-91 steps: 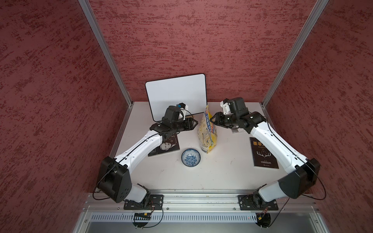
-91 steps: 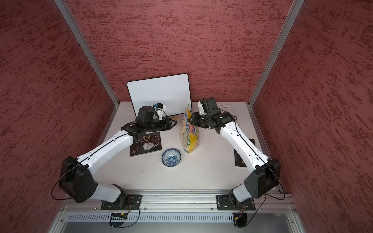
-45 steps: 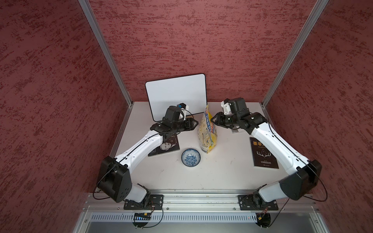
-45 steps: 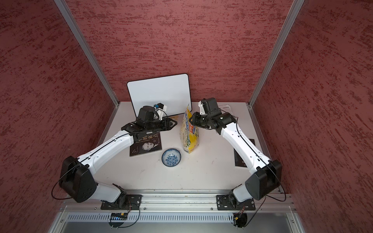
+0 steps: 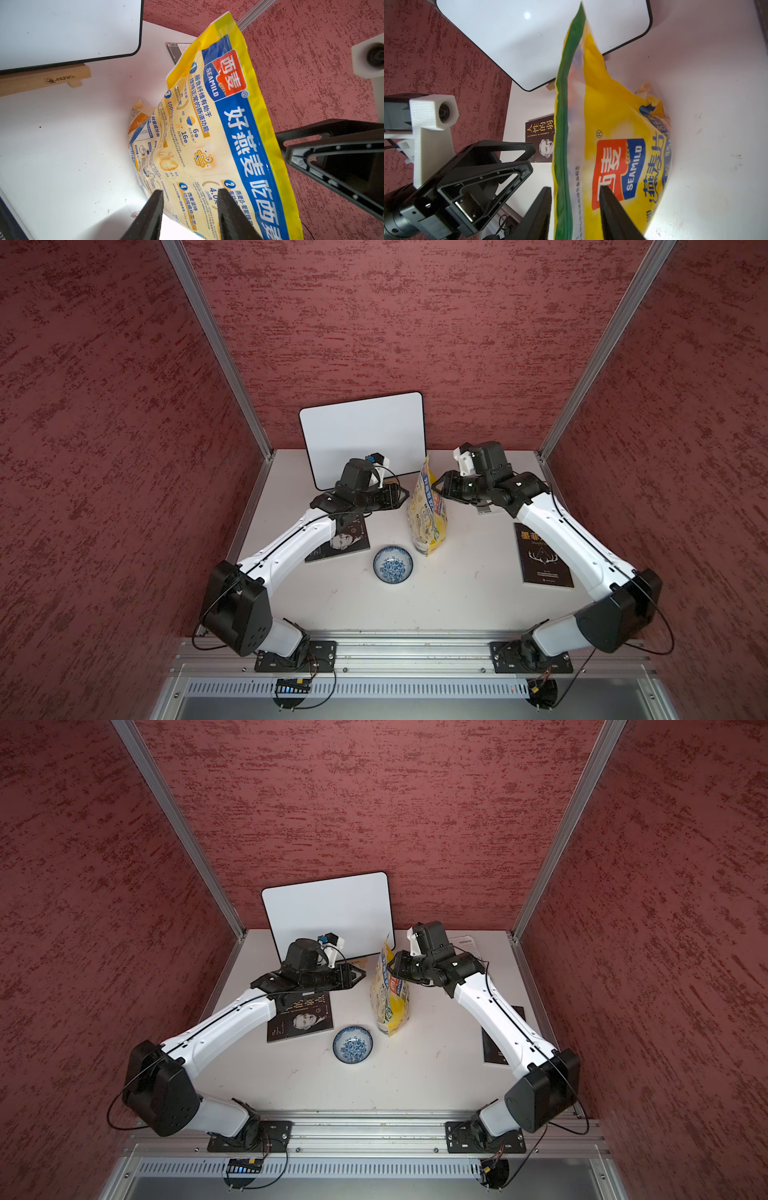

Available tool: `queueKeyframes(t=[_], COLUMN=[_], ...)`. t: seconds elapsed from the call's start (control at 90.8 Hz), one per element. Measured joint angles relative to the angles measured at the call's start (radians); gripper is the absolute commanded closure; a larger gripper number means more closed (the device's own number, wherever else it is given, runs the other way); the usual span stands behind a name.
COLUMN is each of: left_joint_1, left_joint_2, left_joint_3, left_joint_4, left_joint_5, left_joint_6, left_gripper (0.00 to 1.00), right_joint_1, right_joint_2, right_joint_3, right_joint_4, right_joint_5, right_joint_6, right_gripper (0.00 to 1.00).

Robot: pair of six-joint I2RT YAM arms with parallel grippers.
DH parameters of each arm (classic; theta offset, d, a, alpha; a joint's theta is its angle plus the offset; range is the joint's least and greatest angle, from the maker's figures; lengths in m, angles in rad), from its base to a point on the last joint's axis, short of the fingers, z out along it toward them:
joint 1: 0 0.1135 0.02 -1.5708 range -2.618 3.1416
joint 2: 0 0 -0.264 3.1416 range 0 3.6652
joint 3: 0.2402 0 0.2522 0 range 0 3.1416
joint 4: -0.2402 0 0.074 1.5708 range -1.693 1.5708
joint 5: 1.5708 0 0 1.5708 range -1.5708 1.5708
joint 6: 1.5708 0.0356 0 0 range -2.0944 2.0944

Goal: Pour the oats into the breakfast bowl
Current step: Open the oats bag at the center of the board.

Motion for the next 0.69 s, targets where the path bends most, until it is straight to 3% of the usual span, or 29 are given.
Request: queueKeyframes(t=[0.694], left_joint_1=[0.000], left_joint_2=[0.007], left_joint_3=[0.000], left_joint_4=[0.000], left_joint_5=[0.000], left_joint_6=[0.000], left_gripper=[0.52], right_joint_1=[0.014], right_joint_2=[0.004], right_joint_3=[0.000], right_joint_4=[-0.013], right_joint_5=[0.019], right_joint_6=[0.000], right_gripper=[0.66])
